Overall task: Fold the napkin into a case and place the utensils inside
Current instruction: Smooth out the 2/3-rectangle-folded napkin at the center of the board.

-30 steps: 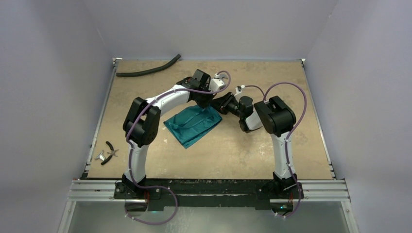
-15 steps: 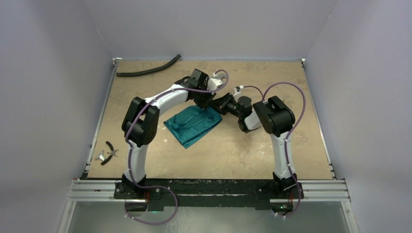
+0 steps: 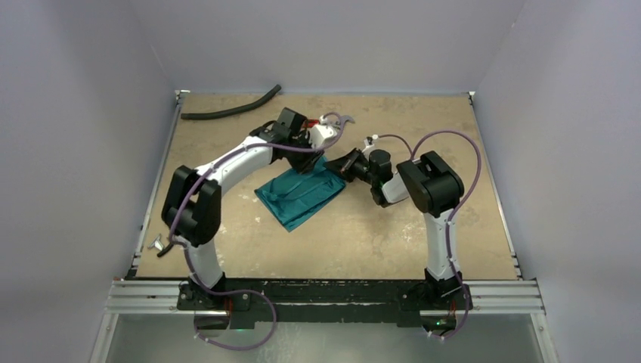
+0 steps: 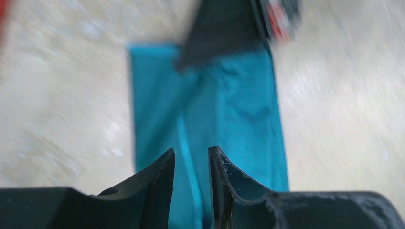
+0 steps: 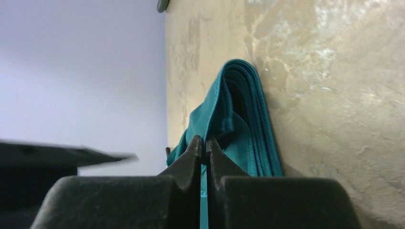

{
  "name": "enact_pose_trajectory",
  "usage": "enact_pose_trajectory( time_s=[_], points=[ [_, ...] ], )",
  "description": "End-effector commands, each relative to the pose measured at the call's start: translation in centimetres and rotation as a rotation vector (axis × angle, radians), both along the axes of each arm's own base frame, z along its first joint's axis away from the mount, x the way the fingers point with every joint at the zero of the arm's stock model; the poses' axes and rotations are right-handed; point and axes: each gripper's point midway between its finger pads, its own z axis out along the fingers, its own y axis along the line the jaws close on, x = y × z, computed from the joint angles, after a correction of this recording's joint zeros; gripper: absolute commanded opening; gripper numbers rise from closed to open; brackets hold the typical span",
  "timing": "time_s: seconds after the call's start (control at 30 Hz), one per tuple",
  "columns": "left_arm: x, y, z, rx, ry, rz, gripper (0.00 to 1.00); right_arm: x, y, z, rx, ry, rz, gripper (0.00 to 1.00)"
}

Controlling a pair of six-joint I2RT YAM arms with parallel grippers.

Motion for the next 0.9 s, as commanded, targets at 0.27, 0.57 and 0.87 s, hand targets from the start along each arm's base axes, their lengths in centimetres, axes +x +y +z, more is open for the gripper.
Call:
enact_pose_trajectory(
  time_s=[0.27, 0.57, 0.87],
  points=[
    [-12.2, 4.8, -5.6, 0.269, -0.045, -0.449, 0.30, 0.8, -1.8, 3.7, -0.201, -0.065, -0.082, 0.00],
    [-12.5, 5.3, -7.8, 0.350, -0.090, -0.478, 0.28, -1.0, -2.3, 0.7, -0.325, 0.012, -0.075, 0.00],
    [-12.3, 4.5, -8.5, 0.322, -0.063, -0.457, 0.20, -3.9, -3.3, -0.4, -0.426, 0.057, -0.099, 0.00]
  ],
)
